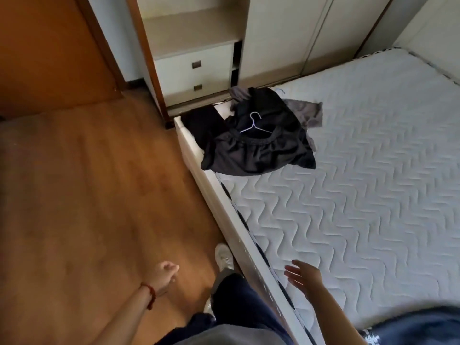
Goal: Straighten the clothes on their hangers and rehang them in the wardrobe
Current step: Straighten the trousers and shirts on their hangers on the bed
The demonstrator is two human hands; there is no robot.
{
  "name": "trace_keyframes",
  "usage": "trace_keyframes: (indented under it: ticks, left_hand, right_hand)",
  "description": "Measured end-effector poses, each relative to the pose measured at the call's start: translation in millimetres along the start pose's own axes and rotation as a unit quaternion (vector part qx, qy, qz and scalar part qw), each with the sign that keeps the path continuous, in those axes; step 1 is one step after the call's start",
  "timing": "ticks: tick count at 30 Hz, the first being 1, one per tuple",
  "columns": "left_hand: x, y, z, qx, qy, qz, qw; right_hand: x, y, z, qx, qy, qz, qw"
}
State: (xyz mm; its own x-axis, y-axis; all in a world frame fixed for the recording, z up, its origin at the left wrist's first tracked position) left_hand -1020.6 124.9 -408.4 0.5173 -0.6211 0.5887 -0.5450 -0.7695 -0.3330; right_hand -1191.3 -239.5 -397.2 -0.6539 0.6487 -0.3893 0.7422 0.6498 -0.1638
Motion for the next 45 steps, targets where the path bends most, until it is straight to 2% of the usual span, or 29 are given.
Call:
trace_keyframes:
  ticks: [5, 11, 20, 26, 32, 34, 38, 42, 45]
  left_hand:
    - [57, -24, 53, 0.005, 0.014, 0.006, 1.0]
    - [129, -64, 115, 0.019, -0.01, 0.018, 1.0]
    - [182, -103, 185, 0.028, -0.039, 0.022, 0.999]
    - [226, -131, 259, -0.024, -0.05, 0.078, 0.995]
    - [338, -131, 349, -0.089, 0.045, 0.183, 0.978]
    - [375, -112, 377, -0.109, 0.083, 0.203, 0.97]
    - [421, -60, 423, -0.137, 0.139, 0.267, 0.944]
    - [436, -6, 466, -0.136, 0.156, 0.286, 0.935]
    - [429, 30, 495, -0.147, 0.163, 0.316, 0.923]
  right_hand:
    - [-46, 37, 34, -0.008, 0.03, -0.002, 1.0]
    - [-124, 82, 68, -0.011, 0.046, -0.018, 0.999]
    - [-243, 171, 90, -0.015, 0.025, -0.055, 0.998]
    - [-308, 206, 115, 0.03, 0.008, -0.026, 0.999]
    - [-390, 201, 148, 0.122, -0.047, -0.034, 0.991]
    - [-418, 199, 164, 0.162, -0.076, -0.104, 0.978]
    - [-465, 194, 194, 0.234, -0.124, -0.272, 0.925]
    - [-496, 195, 240, 0.248, -0.161, -0.392, 0.871]
    - [-509, 202, 275, 0.236, -0.194, -0.51, 0.804]
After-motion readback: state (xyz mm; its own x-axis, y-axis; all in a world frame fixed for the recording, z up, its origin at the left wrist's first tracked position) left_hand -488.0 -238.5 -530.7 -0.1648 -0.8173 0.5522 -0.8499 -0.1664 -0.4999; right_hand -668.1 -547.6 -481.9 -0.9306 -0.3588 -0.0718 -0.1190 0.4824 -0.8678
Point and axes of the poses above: each hand's wrist, its own z-axis towards the middle knuckle, its own y-axis out of the palm, x = y × z, the point moved 8 cm from there along z, towards the middle knuckle, and after that the axes turned 7 degrees about y, right-handed, at the moved point
